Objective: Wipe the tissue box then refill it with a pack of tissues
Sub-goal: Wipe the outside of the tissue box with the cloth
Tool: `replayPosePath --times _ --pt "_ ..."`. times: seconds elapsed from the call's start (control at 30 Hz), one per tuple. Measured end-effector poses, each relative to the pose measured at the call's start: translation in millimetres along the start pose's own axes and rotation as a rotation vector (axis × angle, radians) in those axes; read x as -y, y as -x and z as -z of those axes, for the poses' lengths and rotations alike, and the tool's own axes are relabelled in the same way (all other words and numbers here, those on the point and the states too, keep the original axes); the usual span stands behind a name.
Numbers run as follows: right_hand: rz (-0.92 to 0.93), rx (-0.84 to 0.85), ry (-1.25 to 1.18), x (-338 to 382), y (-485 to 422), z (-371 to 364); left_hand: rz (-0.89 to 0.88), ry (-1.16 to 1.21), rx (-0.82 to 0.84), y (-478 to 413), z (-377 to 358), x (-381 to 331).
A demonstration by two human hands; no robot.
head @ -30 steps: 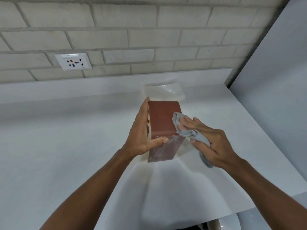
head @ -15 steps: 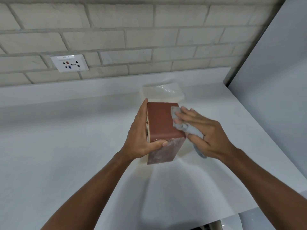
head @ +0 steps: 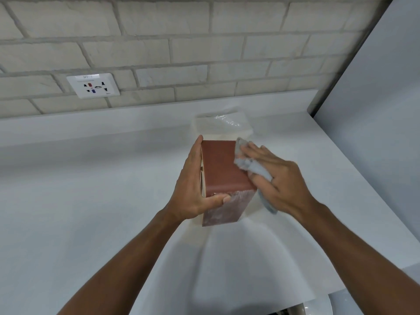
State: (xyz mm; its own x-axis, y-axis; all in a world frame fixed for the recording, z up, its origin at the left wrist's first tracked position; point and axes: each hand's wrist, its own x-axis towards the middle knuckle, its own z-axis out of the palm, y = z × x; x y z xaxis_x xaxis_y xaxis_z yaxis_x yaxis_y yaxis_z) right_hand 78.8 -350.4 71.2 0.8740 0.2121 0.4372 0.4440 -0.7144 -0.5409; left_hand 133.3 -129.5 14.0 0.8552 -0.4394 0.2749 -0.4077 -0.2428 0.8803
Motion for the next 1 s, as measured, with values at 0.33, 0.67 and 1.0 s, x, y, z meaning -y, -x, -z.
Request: replayPosePath --times 0.33,0.67,1.0 --pt "-0.023 0.224 0.180 12 -30 1 -0.005 -0.018 0.007 -1 2 1" --pt "-0.072 0.274 0.168 6 -40 17 -0.002 0.014 -0.006 -1 0 -2" --pt "0.095 0.439 0.146 27 -23 13 -0.002 -0.030 -0.010 0 0 4"
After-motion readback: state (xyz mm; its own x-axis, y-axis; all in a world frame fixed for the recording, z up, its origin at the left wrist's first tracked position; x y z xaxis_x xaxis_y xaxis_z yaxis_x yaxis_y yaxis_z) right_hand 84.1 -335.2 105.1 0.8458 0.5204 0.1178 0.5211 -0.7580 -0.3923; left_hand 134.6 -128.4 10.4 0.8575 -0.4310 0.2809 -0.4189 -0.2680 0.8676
